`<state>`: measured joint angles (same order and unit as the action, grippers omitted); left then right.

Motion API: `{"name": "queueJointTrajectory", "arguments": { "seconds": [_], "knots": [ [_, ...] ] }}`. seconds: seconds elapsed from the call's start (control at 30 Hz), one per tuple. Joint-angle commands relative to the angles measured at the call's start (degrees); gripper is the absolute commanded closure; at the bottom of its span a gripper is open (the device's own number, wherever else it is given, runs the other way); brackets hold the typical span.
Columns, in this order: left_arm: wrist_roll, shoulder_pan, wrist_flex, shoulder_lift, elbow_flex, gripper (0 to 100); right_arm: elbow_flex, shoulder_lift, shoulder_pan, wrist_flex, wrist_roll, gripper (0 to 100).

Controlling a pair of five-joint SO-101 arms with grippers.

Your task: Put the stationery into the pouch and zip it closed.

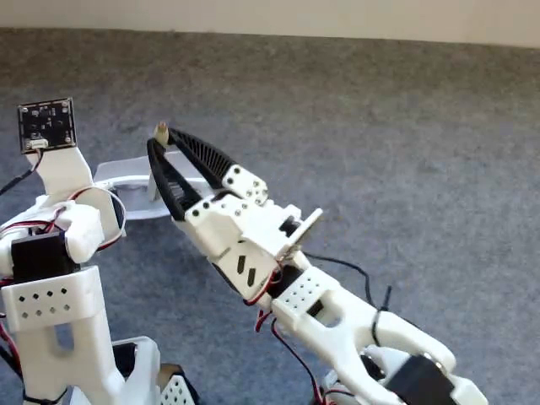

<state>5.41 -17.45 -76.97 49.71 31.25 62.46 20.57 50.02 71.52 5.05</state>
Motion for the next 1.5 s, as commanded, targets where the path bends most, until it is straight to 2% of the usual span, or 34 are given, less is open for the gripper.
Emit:
{"name": "queueJointTrajectory", "arguments": {
  "seconds": [0.0,0.2,0.3,0.4,0.5,0.63,0.8,0.93,1.0,1.07,1.33,1.47],
  "knots": [
    [-0.5,1.2,0.2,2.0,-2.5,99,2.0,-1.6,-0.5,6.0,-0.7,99.5],
    [-0.5,1.2,0.2,1.9,-2.5,99,12.1,1.2,1.6,6.4,-1.3,99.5],
    [-0.4,1.2,0.2,1.9,-2.5,99,17.1,5.3,4.2,6.4,-6.6,99.5],
    [-0.4,1.2,0.2,1.9,-2.5,99,20.5,8.5,5.9,6.2,-8.8,99.5],
    [-0.4,1.2,0.2,1.9,-2.5,99,22.0,9.6,5.8,0.3,-8.8,99.5],
    [-0.4,1.2,0.2,1.9,-2.5,99,21.7,10.1,5.8,-11.3,-8.7,99.2],
    [-0.4,1.2,0.0,1.9,-2.4,99,17.2,10.1,5.8,-13.1,-8.7,98.9],
    [-0.4,1.2,-0.1,1.9,-2.4,99,13.8,10.1,6.1,-21.0,-8.3,88.4],
    [-0.4,1.2,-0.2,1.9,-2.4,99,13.1,10.1,6.1,-21.8,-5.1,83.2],
    [-0.4,1.2,-0.2,1.9,-2.4,99,13.0,10.1,6.0,-22.2,-3.3,82.4],
    [-0.4,1.2,-0.2,1.9,-2.3,99,13.2,10.5,5.8,-23.3,-3.4,82.4],
    [-0.5,1.2,-0.2,1.9,-2.3,99,13.3,17.8,6.1,-27.4,-3.3,82.4]
  ]
}}
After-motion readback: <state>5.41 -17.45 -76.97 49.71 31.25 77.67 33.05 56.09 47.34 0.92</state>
